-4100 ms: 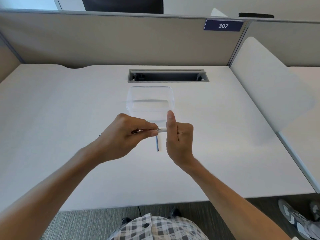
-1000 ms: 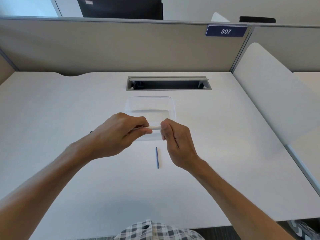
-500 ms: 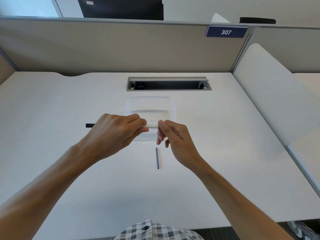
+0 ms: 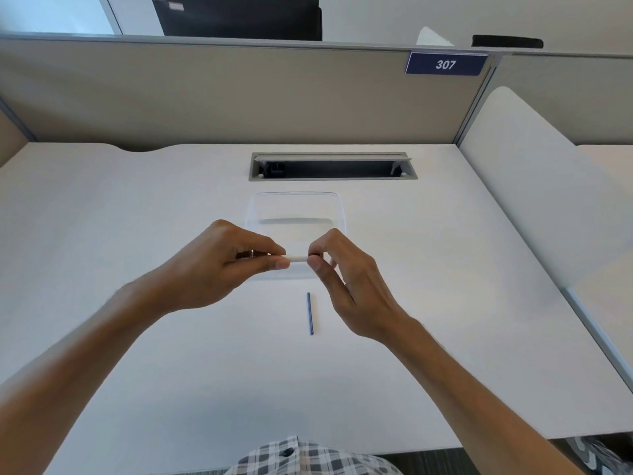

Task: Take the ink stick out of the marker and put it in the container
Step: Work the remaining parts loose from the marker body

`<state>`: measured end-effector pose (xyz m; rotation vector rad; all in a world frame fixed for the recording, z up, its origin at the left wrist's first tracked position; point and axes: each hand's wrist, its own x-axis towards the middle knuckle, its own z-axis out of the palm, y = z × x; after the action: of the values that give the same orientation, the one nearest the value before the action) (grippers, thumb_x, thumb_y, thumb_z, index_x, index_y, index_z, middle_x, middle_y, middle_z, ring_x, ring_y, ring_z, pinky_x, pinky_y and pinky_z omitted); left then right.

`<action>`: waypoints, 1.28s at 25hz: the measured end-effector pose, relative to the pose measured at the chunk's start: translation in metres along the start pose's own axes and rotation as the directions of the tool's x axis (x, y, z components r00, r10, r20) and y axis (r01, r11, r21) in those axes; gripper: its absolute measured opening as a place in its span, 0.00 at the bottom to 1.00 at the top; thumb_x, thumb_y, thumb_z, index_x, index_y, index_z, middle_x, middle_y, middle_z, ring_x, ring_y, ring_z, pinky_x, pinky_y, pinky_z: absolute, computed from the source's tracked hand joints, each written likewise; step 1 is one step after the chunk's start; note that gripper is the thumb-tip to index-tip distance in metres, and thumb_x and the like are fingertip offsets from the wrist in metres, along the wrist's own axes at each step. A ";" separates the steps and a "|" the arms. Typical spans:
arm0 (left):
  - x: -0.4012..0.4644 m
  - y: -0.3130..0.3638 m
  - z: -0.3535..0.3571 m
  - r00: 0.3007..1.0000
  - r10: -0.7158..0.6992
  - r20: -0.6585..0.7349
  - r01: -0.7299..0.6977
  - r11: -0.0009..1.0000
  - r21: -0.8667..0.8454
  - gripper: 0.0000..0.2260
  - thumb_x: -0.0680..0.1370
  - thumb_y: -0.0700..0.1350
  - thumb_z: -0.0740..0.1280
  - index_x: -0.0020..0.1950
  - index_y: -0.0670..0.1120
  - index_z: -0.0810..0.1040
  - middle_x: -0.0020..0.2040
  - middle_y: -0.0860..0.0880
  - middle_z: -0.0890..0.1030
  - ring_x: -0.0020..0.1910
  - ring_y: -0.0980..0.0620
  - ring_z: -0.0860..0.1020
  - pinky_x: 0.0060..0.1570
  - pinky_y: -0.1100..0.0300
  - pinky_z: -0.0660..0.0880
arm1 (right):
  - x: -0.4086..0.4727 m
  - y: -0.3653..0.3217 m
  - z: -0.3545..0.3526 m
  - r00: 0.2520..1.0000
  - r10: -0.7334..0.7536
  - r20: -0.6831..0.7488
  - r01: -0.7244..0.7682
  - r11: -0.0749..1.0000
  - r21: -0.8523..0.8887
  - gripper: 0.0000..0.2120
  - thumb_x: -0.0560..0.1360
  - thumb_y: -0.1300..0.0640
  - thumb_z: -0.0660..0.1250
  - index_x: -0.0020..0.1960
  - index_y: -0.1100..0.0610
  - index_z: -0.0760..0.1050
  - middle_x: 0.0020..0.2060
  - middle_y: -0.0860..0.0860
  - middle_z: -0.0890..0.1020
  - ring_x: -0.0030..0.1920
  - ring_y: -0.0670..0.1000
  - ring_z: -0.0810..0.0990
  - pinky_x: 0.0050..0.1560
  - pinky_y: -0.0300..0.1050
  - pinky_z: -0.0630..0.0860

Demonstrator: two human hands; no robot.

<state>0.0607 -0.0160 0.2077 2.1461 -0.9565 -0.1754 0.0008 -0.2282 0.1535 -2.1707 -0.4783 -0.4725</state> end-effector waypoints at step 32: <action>-0.007 -0.016 0.005 0.935 0.344 -0.080 -0.272 0.845 0.460 0.17 0.81 0.55 0.59 0.52 0.47 0.83 0.32 0.54 0.78 0.27 0.49 0.71 0.20 0.52 0.69 | 0.002 -0.013 -0.006 0.915 0.384 0.124 -0.401 0.836 0.375 0.11 0.80 0.54 0.67 0.40 0.55 0.80 0.34 0.45 0.82 0.37 0.40 0.78 0.39 0.35 0.69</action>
<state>0.0632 -0.0078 0.1916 2.3209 -1.3284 0.4108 -0.0047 -0.2250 0.1662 -1.8197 -0.1211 -0.0854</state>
